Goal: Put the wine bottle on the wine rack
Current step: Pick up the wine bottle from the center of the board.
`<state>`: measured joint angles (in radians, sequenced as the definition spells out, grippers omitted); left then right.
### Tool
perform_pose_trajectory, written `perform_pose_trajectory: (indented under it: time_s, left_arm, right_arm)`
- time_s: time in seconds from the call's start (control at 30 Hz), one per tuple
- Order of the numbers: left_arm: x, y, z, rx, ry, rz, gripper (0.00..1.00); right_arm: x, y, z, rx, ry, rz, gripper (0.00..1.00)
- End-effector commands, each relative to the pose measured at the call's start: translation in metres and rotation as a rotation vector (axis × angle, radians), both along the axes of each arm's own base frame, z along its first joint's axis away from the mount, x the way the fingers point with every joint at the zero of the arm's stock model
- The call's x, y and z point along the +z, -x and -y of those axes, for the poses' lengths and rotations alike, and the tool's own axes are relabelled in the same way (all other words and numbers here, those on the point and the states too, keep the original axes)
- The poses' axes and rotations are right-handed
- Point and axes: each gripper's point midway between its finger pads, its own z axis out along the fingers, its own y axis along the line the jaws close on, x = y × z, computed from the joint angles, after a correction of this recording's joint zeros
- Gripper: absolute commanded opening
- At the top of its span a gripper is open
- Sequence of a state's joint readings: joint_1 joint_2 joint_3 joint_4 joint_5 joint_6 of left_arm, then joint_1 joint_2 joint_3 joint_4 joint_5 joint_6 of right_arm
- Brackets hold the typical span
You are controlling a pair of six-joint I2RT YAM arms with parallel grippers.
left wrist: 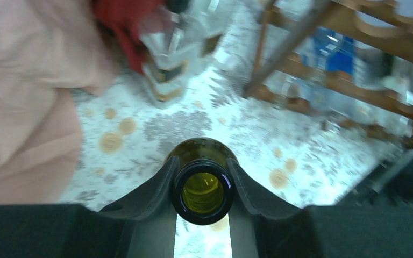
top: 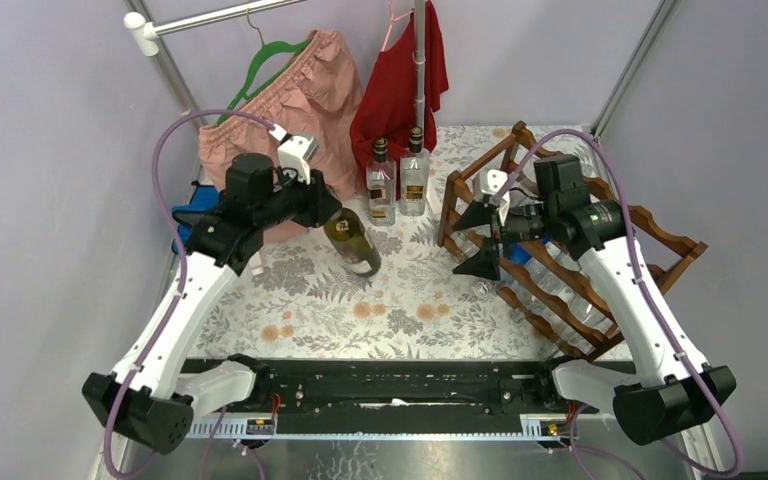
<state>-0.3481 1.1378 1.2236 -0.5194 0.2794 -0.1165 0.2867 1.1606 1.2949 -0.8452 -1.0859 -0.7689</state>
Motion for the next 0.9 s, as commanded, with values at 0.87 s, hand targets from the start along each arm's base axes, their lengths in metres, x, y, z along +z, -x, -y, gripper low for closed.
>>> perform_pose_trajectory:
  time_s: [0.87]
  left_arm:
    - [0.036, 0.100, 0.099, -0.452, 0.371, 0.049, 0.00]
  right_arm:
    - [-0.108, 0.031, -0.080, 0.197, 0.066, -0.138, 1.00]
